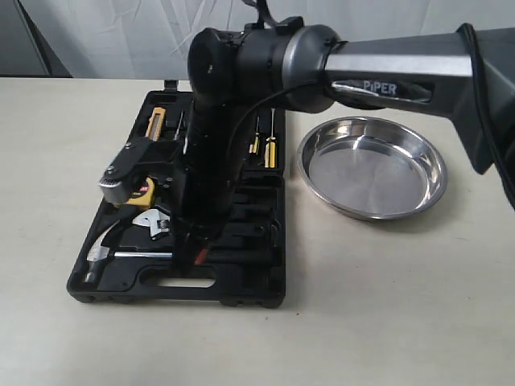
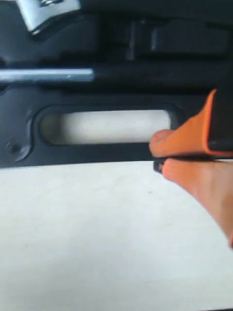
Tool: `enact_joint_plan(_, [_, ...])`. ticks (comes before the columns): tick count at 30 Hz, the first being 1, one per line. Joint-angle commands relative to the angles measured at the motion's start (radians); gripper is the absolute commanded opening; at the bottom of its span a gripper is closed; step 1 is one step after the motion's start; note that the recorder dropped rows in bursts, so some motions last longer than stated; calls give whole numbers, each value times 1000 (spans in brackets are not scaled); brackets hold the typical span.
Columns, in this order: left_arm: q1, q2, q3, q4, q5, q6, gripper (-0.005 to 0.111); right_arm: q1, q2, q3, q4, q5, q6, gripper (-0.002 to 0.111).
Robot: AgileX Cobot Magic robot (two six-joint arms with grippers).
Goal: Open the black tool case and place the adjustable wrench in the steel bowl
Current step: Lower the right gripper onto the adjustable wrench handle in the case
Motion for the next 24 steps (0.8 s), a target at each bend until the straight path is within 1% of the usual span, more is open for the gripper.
enact_joint_plan(1, [-1,4,-2,3,-1,-1,0,35,8,-4,46,-285,-27,0])
enact_joint_plan(4, [-1,4,-2,3,-1,-1,0,35,12,-4,97,-492,-22,1])
enact_joint_plan(6, [-1,4,-2,3,-1,-1,0,35,14,-4,93,-601,-22,4])
enact_joint_plan(9, [-1,4,-2,3,-1,-1,0,31,16,-4,56,-695,-13,7])
enact_joint_plan(14, [-1,4,-2,3,-1,-1,0,11,37,-4,-52,-820,65,7])
enact_joint_plan(16, [-1,4,-2,3,-1,-1,0,-8,43,-4,-110,-821,153,7])
enact_joint_plan(18, [-1,4,-2,3,-1,-1,0,-38,45,-4,-163,-773,246,7])
enact_joint_plan(21, [-1,4,-2,3,-1,-1,0,-84,45,-4,-216,-641,340,7])
enact_joint_plan(24, [-1,4,-2,3,-1,-1,0,-116,43,-4,-213,-493,344,7])
